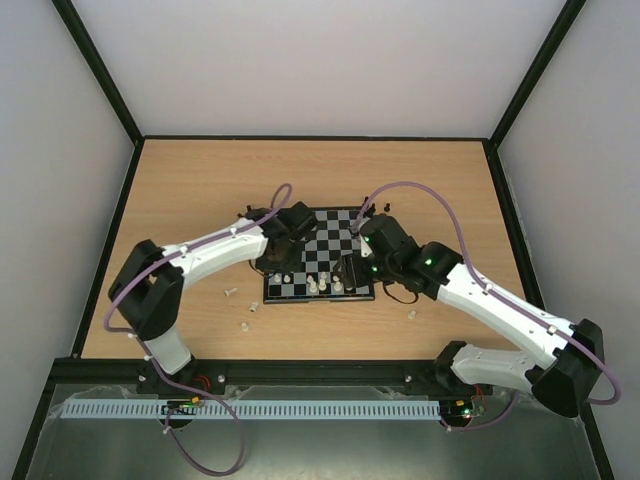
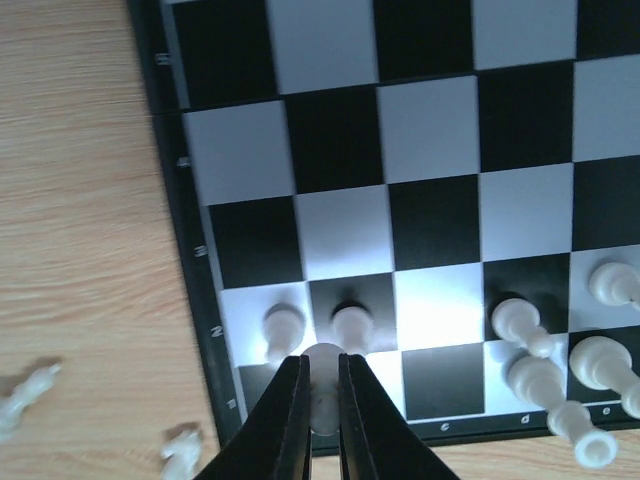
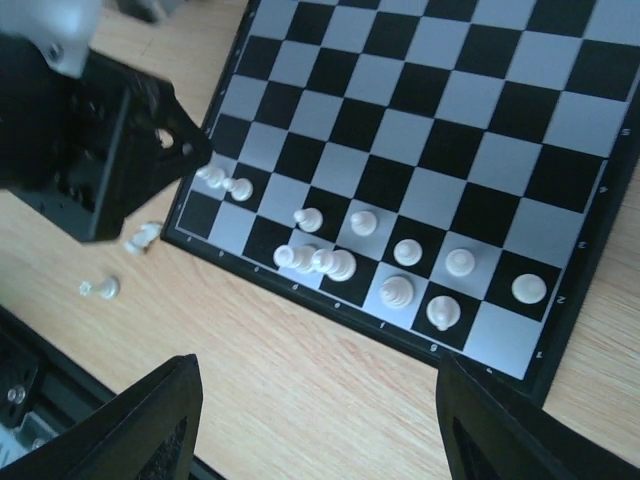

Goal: Set up the chess pieces on the board
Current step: Place the chess piece on the chessboard.

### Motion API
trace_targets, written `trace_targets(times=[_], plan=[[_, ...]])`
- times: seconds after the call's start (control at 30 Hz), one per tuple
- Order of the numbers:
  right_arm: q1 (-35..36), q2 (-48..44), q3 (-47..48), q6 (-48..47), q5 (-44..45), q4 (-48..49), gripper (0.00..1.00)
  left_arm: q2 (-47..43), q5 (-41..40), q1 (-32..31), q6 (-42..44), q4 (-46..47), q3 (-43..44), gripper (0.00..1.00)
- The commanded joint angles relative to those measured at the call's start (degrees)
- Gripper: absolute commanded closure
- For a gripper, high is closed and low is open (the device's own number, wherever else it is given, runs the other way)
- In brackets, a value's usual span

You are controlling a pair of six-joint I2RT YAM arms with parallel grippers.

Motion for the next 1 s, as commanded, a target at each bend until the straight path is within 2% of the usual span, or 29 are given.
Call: trace_targets(times=[0.0,0.37,0.97], plan=[[-2.4,-0.1,0.8,0.4,1.3,-3.2,0.35,4.2,2.9,-1.4,4.5,3.0,3.1,0.95],[-3.8,-0.6,-0.1,-0.2,0.4,-3.0,0.35,10.6,4.8,-3.3,5.5,4.2,7.2,0.95],[-4.0,-1.3,-1.6,-0.5,-1.6,-1.9,0.35,10.4,3.8,-4.7,2.0,5.3,2.1,0.92]])
